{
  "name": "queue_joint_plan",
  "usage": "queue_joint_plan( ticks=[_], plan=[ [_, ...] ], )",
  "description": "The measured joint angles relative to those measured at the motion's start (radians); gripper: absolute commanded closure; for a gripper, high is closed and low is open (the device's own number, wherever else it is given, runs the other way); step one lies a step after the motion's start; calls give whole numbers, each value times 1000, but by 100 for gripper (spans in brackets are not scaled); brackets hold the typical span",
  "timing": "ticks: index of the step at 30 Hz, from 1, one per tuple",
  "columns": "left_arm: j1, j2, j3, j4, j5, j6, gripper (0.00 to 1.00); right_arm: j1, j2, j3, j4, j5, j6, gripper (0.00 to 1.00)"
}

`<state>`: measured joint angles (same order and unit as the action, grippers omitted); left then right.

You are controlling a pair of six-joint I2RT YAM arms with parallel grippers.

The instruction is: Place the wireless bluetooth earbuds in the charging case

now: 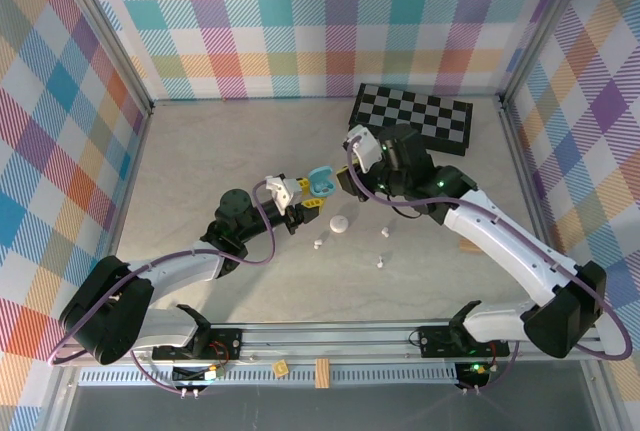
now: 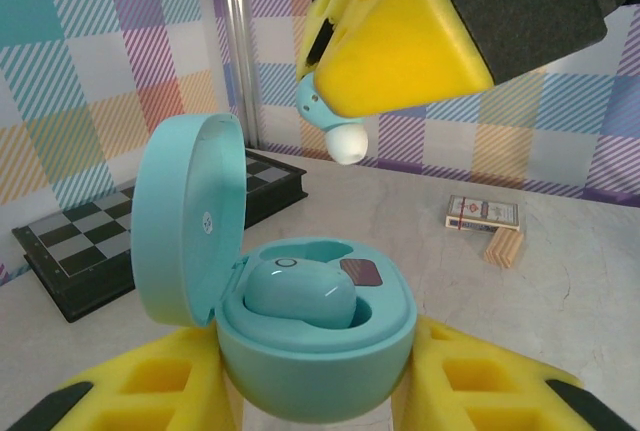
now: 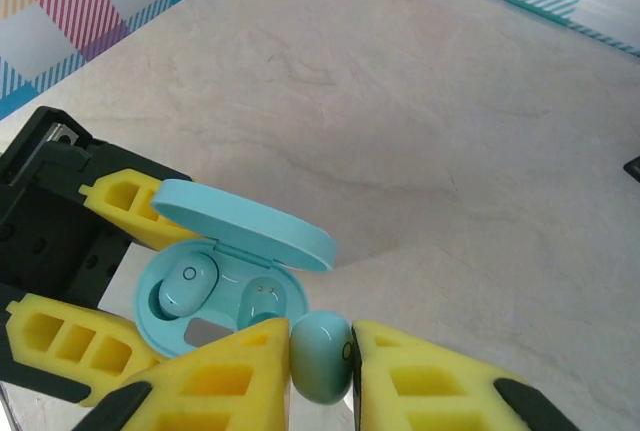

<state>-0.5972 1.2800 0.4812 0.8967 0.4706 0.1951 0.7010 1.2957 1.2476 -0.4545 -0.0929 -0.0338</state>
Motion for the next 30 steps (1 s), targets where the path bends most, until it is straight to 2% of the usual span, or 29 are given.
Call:
queue_joint_plan(
  ticks=[10,26,30],
  plan=[
    [0,-2,0,-1,10,0,64,19,56,16,5,-22,-22,78],
    [0,-13,8,-5,14,-4,64,21,63,16,-9,-58,-35,78],
    [0,-12,8,-5,18,-4,64,21,63,16,-12,-64,-35,73]
  ],
)
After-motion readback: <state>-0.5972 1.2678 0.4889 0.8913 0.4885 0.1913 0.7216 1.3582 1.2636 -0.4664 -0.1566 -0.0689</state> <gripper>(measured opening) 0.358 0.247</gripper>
